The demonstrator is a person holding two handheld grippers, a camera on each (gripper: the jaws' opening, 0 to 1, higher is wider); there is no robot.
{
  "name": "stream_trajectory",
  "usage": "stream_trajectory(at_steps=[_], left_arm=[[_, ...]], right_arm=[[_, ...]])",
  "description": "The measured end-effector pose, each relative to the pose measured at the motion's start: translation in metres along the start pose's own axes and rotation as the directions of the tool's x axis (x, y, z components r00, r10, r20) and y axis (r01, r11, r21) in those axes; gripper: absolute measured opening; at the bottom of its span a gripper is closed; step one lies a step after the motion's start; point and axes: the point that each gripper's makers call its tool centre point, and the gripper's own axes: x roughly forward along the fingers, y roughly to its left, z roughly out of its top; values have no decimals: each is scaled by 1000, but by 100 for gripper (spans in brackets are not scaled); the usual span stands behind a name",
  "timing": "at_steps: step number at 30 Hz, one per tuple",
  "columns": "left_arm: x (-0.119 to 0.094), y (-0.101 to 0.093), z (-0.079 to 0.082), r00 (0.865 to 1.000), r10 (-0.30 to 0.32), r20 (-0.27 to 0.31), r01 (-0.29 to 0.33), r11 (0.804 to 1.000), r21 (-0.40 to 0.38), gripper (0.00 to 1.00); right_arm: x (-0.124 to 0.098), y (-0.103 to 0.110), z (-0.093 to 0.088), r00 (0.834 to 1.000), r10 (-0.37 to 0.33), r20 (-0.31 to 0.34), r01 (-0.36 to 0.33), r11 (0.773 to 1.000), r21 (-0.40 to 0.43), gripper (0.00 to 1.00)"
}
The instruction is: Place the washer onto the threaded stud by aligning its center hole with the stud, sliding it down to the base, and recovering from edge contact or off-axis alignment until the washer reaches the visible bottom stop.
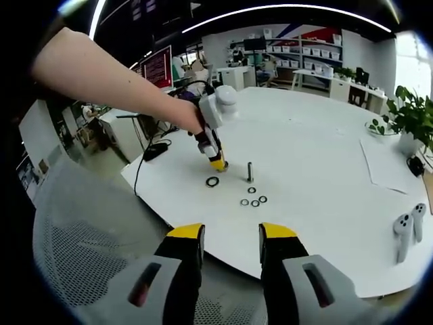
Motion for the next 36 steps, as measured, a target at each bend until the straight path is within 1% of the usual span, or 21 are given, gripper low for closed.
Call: stream_trajectory(at_steps=[1, 2, 5, 10, 12, 13, 16, 23, 26, 28, 30, 31, 33, 36], left_arm=[[-3, 3, 2, 1000, 18, 13, -18, 1000, 7, 22], [-4, 4, 3, 1000, 19, 18, -19, 1000, 1, 25], [-8, 5, 3, 999, 4, 35, -3, 999, -37, 25], [-13, 4, -1, 999, 1, 53, 2, 999, -54, 25], [-13, -5, -5, 997, -44, 59, 50, 992, -112, 26], [-13, -4, -7, 997, -43, 59, 50, 991, -120, 27], [-15, -2, -12, 998, -23, 65, 31, 993, -116, 27], [-18, -7, -17, 997, -26, 67, 35, 989, -141, 28], [-17, -10, -21, 998, -27, 60, 34, 990, -137, 28], [-18, -13, -22, 998, -34, 58, 42, 989, -140, 28], [-17, -20, -25, 997, -62, 51, 69, 986, -154, 28], [-14, -24, -28, 997, -75, 36, 80, 983, -163, 29], [-13, -27, -29, 997, -65, 37, 70, 987, -144, 28], [-11, -32, -30, 997, -72, 40, 77, 986, -150, 28]], right_arm=[[0, 0, 0, 1000, 0, 0, 0, 1000, 0, 35], [0, 0, 0, 1000, 0, 1, 0, 1000, 1, 35], [1, 0, 0, 1000, 4, -2, -4, 1000, -3, 35], [0, 0, -1, 1000, 2, -3, -2, 1000, -1, 35], [0, 1, -1, 1000, 4, -4, -4, 1000, -5, 35], [1, 1, -1, 1000, 6, -6, -6, 1000, -6, 35], [0, 1, -1, 1000, 4, -4, -5, 1000, -9, 35], [0, 1, 0, 1000, 2, 3, -2, 1000, -9, 35], [0, 2, 0, 1000, 4, 1, -4, 1000, -11, 35], [0, 2, 0, 1000, 6, 2, -6, 1000, -12, 35], [0, 2, 0, 1000, 5, 3, -5, 1000, -14, 35], [0, 3, 1, 1000, 7, 5, -7, 1000, -14, 35], [0, 3, 1, 1000, 7, 5, -7, 1000, -15, 35], [0, 3, 1, 1000, 7, 6, -7, 1000, -15, 35]])
